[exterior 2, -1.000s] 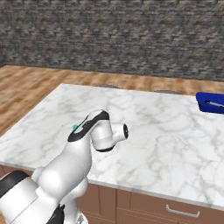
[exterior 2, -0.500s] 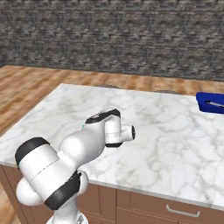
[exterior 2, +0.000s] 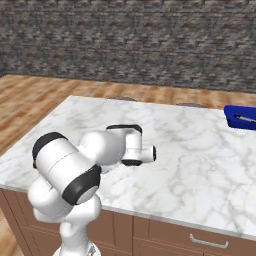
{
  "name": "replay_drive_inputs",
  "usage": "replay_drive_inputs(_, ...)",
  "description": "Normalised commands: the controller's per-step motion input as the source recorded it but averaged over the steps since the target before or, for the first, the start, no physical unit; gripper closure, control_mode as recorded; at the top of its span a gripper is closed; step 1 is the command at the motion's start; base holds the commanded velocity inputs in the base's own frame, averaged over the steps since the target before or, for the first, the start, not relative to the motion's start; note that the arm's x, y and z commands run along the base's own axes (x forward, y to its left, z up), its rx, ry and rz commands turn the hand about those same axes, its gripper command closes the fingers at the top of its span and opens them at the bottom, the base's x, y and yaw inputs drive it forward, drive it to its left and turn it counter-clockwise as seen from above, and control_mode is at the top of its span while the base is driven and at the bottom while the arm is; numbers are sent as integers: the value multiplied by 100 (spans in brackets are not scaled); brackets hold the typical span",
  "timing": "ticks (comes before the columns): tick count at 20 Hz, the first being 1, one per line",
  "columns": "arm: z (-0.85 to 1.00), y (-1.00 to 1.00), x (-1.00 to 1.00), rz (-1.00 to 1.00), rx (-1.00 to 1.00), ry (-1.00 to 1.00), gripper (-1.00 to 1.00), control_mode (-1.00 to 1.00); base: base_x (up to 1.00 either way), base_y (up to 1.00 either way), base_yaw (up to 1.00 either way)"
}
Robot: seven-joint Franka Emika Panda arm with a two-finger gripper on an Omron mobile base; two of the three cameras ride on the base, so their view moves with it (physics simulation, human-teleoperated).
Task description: Place the drinks on the dining counter in a tight cluster.
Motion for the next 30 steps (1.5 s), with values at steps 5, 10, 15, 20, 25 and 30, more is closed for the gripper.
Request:
replay_drive_inputs(5,-24,0,12,0,0,-2,100,-100,0,0,0)
replay_drive_inputs(10,-21,0,11,0,0,-1,100,-100,0,0,0)
replay_drive_inputs(15,-20,0,3,0,0,-2,100,-100,0,0,0)
replay_drive_inputs(20,-22,0,-8,0,0,-3,-100,-100,0,0,0)
replay_drive_inputs(25,-6,0,-10,0,0,-9,-100,-100,0,0,0)
replay_drive_inputs(30,-1,0,-10,0,0,-8,-100,-100,0,0,0)
